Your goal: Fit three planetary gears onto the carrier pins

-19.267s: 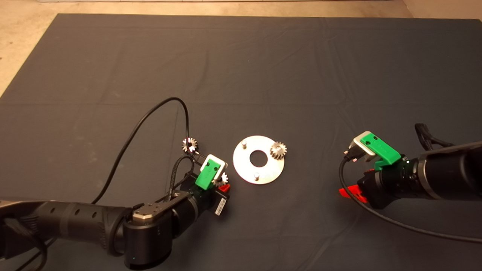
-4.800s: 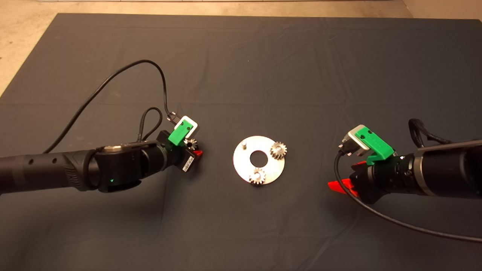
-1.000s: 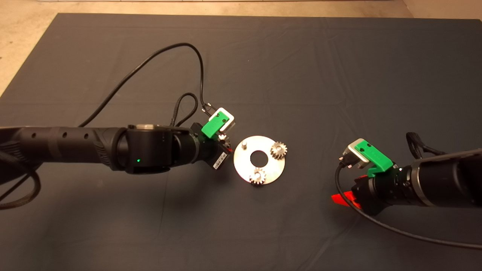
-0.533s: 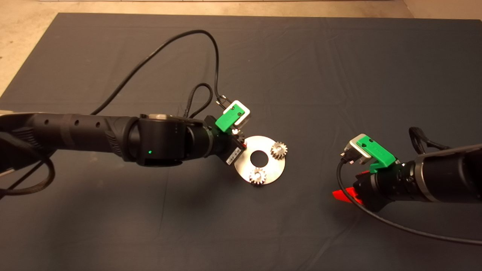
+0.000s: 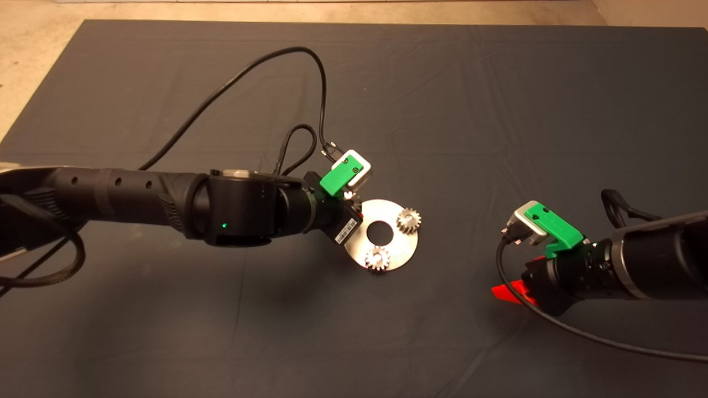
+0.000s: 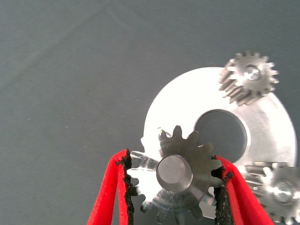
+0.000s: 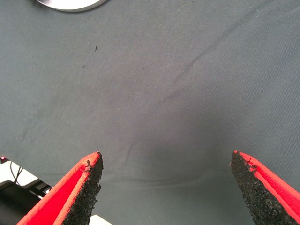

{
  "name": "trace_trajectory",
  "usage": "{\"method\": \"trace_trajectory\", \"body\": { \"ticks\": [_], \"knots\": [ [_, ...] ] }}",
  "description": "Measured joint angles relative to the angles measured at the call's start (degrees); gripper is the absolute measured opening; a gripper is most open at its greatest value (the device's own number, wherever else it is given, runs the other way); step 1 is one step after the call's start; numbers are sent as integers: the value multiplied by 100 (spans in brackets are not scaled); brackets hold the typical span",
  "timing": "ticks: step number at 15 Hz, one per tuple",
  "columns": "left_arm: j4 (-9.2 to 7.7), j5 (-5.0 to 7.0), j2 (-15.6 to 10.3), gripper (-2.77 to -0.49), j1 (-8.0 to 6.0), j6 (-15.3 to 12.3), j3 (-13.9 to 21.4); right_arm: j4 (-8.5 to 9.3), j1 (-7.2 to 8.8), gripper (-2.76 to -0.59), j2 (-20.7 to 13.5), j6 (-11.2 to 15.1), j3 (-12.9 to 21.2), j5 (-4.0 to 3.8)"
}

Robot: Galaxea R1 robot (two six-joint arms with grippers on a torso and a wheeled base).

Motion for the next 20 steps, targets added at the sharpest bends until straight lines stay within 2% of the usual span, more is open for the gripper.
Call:
{"method": "trace_trajectory", "body": {
  "ticks": [5,6,8,9,10,12,20],
  "knots": [
    [41,2,11,-250,2,0,0,24,74,-133,1,0,1,2],
    [129,2,11,-250,44,0,0,30,74,-133,0,0,1,1],
    [302,0,29,-250,252,2,-1,68,74,-133,1,0,1,-2],
    [346,0,61,-250,359,2,-9,77,74,-133,0,0,1,0],
    [347,5,82,-250,401,2,-37,90,76,-133,1,0,1,0],
    [473,9,96,-250,391,2,-76,113,77,-133,0,0,1,0],
    [562,5,164,-250,394,5,-176,160,74,-133,0,0,1,0]
  ]
}}
